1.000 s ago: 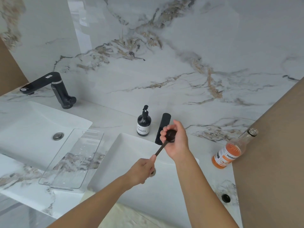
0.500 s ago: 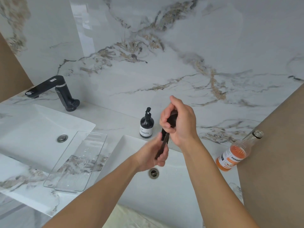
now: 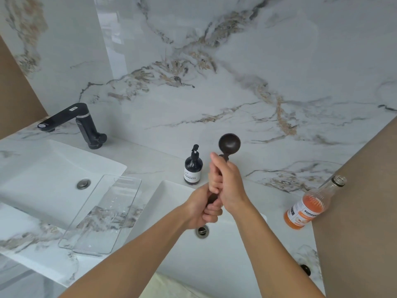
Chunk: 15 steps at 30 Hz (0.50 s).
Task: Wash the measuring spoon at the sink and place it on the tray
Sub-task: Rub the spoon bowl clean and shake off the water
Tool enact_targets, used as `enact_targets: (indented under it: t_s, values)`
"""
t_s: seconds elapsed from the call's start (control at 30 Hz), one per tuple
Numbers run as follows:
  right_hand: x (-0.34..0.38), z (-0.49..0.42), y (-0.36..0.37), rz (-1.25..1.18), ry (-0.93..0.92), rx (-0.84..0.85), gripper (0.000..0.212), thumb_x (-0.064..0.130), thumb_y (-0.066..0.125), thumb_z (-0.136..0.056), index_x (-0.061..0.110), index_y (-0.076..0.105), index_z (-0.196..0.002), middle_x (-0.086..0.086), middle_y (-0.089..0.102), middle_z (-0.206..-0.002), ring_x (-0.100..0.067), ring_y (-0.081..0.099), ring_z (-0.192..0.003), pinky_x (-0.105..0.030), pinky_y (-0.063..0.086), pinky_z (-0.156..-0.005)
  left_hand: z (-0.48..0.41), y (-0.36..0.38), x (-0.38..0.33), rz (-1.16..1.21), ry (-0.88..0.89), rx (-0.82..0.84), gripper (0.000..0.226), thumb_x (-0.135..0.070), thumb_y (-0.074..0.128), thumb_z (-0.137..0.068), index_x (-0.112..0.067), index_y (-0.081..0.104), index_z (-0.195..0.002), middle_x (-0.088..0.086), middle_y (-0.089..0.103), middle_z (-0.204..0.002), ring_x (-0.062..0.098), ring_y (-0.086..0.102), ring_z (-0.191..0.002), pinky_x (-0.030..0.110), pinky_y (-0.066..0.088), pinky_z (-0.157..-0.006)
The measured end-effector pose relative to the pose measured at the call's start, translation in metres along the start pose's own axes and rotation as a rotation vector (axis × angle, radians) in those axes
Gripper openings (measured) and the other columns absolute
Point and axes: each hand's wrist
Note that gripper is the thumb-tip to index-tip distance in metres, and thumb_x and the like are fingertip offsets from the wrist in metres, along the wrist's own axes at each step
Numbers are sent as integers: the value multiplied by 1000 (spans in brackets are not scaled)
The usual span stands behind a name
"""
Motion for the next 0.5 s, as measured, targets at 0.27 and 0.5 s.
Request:
enact_targets:
  t_s: [0.27,0.5]
  values:
    - [4,-13,-7,-114,-57,71,42,4,64,-86,23,39,-57,8,24,-47,-11,16,-42,-23,16,-38,2,10,-12,-95,21,-96,38,-18,21,-88,-23,19,-51,-6,16,-45,11,10,-43,19,8,-40]
    - [9,-20,-11,-3,126,179,12,14,55,-94,9,53,-83,-2,40,-60,-17,40,-54,-35,45,-60,15,-10,10,176,2,-11,51,-54,38,-98,-20,46,-60,-5,18,-55,10,14,-43,19,18,-34]
Point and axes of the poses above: each hand's wrist, its own z-axis away from the middle knuckle, its own y-axis out of the palm, x = y × z
